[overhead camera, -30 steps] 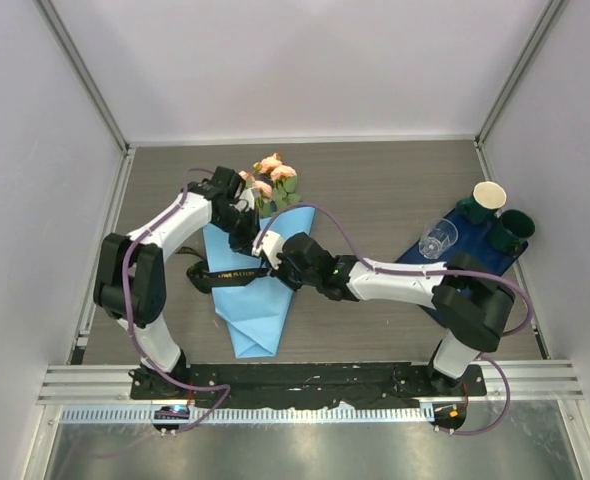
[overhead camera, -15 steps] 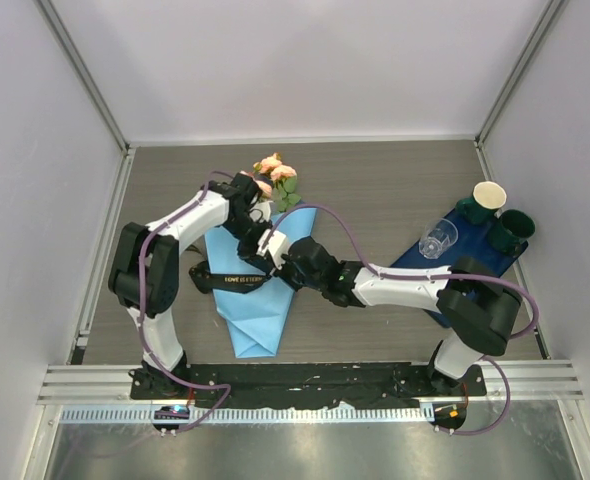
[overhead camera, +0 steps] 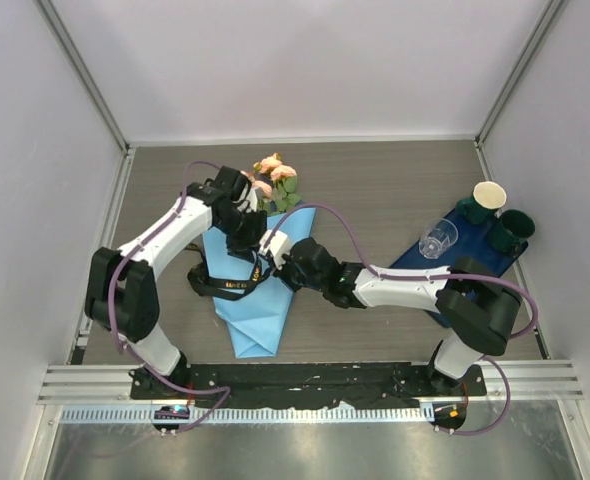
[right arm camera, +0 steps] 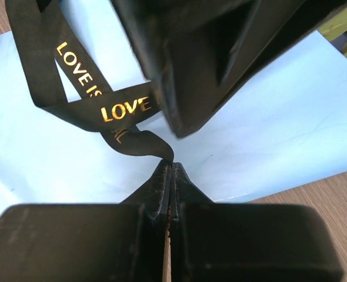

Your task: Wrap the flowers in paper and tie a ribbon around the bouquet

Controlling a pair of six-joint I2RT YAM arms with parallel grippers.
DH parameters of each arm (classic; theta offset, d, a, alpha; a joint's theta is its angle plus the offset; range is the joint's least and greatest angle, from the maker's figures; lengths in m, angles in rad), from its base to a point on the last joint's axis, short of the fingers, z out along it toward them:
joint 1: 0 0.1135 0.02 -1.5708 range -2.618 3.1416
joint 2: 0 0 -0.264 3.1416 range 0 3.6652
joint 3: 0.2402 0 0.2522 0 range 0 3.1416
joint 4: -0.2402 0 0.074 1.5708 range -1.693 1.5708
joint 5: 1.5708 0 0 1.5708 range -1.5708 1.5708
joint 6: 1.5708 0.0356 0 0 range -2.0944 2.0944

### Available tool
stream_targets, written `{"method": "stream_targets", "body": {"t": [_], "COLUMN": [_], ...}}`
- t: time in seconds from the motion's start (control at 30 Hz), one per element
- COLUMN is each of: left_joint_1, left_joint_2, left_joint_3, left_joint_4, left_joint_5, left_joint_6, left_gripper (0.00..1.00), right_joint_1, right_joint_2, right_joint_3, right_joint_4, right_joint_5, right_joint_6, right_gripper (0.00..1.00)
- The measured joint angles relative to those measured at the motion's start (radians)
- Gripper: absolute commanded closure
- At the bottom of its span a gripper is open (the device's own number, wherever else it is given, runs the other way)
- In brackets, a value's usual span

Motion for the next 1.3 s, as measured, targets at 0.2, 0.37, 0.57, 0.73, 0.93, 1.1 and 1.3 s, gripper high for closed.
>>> {"method": "stream_targets", "body": {"t": [0.2, 0.37, 0.57, 0.73, 0.93, 1.1, 1.3], "left_joint_1": [0.006, -0.014, -0.154, -0.218, -0.260, -0.261, -0.255], "left_joint_2": [-0.089, -0.273, -0.557, -0.639, -0.590, -0.586, -0.697], "left_joint_3": [-0.007, -0.151, -0.470, -0.580, -0.580, -0.616, -0.698], "left_joint_4": [0.023, 0.107, 0.325, 0.413, 0.488, 0.587, 0.652], "left_joint_5": [-0.142, -0.274, -0.318, -0.340, -0.441, -0.494, -0.463], "left_joint_6": [-0.026, -0.018, 0.155, 0.364, 0.497, 0.588, 0.626], "left_gripper": [0.43, 0.41, 0.29, 0.25, 0.26, 0.39, 0.37], "right_joint_1": [0.000, -0.001, -0.016, -0.026, -0.048, -0.055, -0.054], "right_joint_2": [0.000, 0.000, -0.004, -0.002, -0.002, -0.002, -0.002], "right_joint_3": [-0.002, -0.002, -0.012, -0.016, -0.023, -0.027, -0.031], "right_joint_4": [0.000, 0.000, -0.003, 0.004, -0.017, -0.026, -0.021], "right_joint_5": [-0.023, -0.042, -0.084, -0.113, -0.128, -0.151, -0.215], "right_joint_6": [0.010, 0.021, 0.041, 0.060, 0.085, 0.093, 0.086], "right_gripper": [1.00, 1.00, 1.00, 1.00, 1.00, 1.00, 1.00]}}
